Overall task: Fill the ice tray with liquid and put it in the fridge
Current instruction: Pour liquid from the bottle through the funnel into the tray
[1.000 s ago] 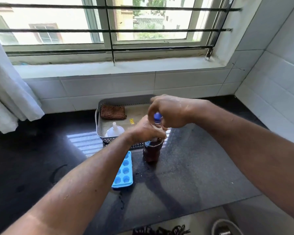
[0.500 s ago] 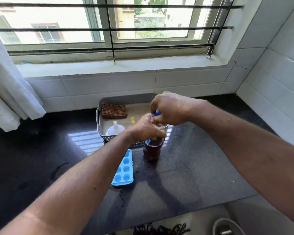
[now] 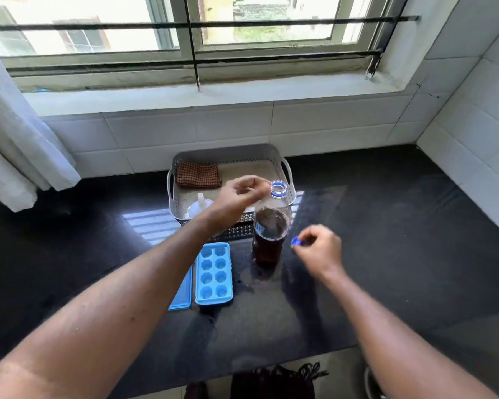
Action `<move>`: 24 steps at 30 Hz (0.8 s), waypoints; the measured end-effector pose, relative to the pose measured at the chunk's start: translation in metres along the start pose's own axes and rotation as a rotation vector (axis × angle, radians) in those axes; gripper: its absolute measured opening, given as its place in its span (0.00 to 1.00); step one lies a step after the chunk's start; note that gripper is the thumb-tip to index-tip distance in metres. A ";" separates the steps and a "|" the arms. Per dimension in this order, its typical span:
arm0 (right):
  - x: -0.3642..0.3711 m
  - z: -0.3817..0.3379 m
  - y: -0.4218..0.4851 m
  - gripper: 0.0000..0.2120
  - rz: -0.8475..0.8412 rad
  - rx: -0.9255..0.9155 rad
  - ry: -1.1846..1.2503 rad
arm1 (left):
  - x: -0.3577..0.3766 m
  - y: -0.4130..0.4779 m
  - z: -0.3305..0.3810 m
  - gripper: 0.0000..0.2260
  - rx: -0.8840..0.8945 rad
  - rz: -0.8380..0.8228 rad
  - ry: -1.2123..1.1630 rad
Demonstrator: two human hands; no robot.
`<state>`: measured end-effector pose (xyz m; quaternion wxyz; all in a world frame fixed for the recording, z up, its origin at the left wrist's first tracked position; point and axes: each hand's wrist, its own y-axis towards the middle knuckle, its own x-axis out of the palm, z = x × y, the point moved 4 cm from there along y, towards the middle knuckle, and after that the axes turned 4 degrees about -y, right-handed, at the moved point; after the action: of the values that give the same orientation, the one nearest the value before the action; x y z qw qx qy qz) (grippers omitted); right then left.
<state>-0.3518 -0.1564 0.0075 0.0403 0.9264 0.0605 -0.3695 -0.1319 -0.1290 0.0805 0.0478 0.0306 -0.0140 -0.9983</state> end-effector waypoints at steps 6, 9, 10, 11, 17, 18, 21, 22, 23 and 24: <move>0.044 0.040 -0.024 0.06 -0.138 0.078 -0.140 | -0.086 0.031 -0.031 0.11 -0.172 0.181 1.048; 0.043 0.037 -0.025 0.09 -0.154 0.094 -0.148 | -0.095 0.044 -0.048 0.20 -0.159 -0.185 1.709; 0.040 0.032 -0.024 0.12 -0.132 0.084 -0.119 | -0.093 0.046 -0.051 0.19 -0.101 -0.260 1.793; 0.036 0.026 -0.023 0.16 -0.105 0.066 -0.074 | -0.091 0.049 -0.054 0.16 -0.061 -0.312 1.839; 0.026 -0.018 -0.016 0.53 -0.202 -0.088 0.217 | -0.082 0.057 -0.064 0.11 -0.024 -0.402 1.896; 0.028 -0.023 -0.016 0.54 -0.208 -0.090 0.240 | -0.081 0.058 -0.064 0.12 0.006 -0.399 1.892; 0.034 -0.032 -0.015 0.51 -0.170 -0.070 0.287 | -0.088 0.057 -0.055 0.11 0.053 -0.364 1.853; 0.035 -0.033 -0.015 0.48 -0.140 -0.063 0.303 | -0.092 0.057 -0.050 0.10 0.050 -0.315 1.790; 0.038 -0.036 -0.015 0.44 -0.106 -0.060 0.319 | -0.100 0.056 -0.045 0.11 0.030 -0.226 1.681; 0.038 -0.036 -0.014 0.41 -0.072 -0.057 0.334 | -0.109 0.054 -0.039 0.15 -0.016 -0.110 1.517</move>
<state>-0.3015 -0.1353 0.0068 0.0426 0.9706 0.1097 -0.2100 -0.0164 -0.1729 0.0495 -0.0055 0.7089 0.0316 -0.7046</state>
